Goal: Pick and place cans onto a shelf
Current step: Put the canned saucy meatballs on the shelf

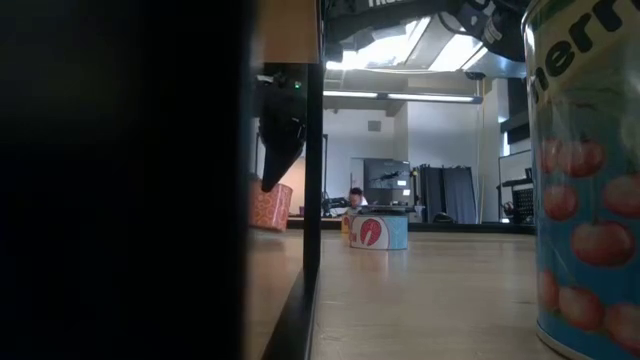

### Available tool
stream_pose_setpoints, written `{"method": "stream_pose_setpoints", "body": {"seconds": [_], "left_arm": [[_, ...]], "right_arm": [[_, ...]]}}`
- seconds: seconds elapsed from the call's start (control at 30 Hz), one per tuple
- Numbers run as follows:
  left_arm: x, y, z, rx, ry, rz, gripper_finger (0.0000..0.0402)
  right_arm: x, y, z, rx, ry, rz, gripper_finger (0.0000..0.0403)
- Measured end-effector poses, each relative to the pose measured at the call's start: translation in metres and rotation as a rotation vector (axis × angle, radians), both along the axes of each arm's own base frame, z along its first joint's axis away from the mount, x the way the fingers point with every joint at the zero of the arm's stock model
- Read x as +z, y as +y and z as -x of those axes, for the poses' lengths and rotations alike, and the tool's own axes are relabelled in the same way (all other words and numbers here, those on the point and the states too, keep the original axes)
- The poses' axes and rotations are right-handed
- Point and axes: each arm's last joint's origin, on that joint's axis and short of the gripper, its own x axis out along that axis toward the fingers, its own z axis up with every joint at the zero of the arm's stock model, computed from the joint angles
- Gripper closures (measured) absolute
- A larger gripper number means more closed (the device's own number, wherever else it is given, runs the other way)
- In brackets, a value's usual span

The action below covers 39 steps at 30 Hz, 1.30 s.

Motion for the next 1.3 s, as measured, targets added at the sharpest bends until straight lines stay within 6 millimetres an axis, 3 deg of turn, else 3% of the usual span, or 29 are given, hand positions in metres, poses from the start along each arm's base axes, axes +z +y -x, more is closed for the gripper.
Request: {"method": "stream_pose_setpoints", "body": {"seconds": [0.4, 0.53, 0.67, 0.93, 1.17, 1.3], "left_arm": [[-0.001, 0.0, 0.001, 0.002, 0.018, -0.001, 0.0344], [-0.004, 0.0, 0.006, -0.005, 0.076, 0.002, 0.0344], [-0.009, 0.0, 0.006, -0.003, 0.1, 0.003, 0.0344], [-0.027, 0.0, 0.009, 0.113, 0.121, 0.097, 0.0344], [-0.082, -0.001, -0.012, 0.131, 0.225, 0.087, 0.0344], [-0.116, -0.003, -0.035, -0.034, 0.184, 0.02, 0.0344]], "right_arm": [[0.0, 0.001, -0.001, 0.004, -0.005, -0.007, 0.0341], [0.011, 0.004, 0.002, 0.033, -0.025, -0.088, 0.034], [0.044, 0.008, 0.013, 0.086, -0.089, -0.168, 0.0339], [0.13, 0.012, 0.05, 0.116, -0.25, -0.086, 0.0339], [0.199, 0.022, 0.096, 0.115, -0.384, -0.016, 0.0339], [0.228, 0.03, 0.121, 0.116, -0.444, 0.035, 0.0339]]}}
